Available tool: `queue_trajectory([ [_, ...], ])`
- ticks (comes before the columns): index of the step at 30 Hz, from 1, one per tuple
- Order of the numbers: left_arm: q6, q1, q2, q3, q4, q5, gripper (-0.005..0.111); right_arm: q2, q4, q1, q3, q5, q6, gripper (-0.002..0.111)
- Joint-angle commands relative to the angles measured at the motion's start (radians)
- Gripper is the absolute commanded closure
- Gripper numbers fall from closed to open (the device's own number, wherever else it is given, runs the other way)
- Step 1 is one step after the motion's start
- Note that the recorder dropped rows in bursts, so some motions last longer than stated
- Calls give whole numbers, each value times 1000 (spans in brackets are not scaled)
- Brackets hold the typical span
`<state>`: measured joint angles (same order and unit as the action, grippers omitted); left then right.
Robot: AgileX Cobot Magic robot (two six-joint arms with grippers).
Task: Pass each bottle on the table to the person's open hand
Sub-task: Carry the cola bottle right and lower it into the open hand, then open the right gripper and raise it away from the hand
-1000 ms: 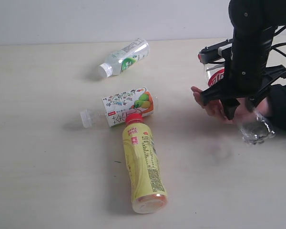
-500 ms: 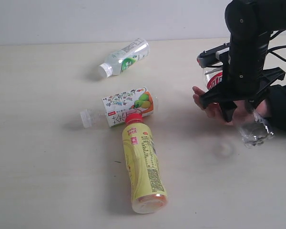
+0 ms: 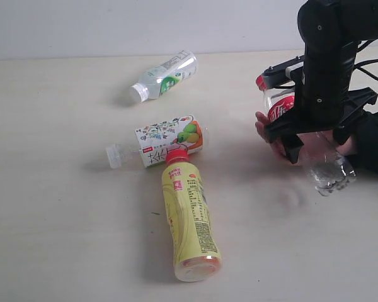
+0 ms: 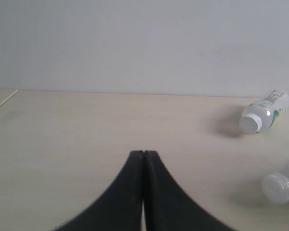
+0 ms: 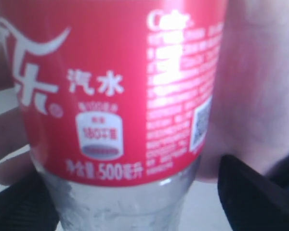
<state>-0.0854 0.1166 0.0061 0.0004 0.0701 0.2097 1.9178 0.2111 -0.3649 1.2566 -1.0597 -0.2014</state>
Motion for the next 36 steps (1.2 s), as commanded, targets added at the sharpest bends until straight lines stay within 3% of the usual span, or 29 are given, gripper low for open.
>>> queue_trajectory([
  [1,2,2,-6,0,3,-6,107,1,10,5,7,12,-4,28],
  [16,2,2,-6,0,3,-6,107,-137,17,5,7,40,2,28],
  [25,2,2,-6,0,3,-6,107,-307,-27,5,7,15,114,31],
  [29,2,2,-6,0,3,-6,107,-431,-29,5,7,-15,132,47],
  [36,2,2,-6,0,3,-6,107,-749,-143,5,-77,74,184,99],
])
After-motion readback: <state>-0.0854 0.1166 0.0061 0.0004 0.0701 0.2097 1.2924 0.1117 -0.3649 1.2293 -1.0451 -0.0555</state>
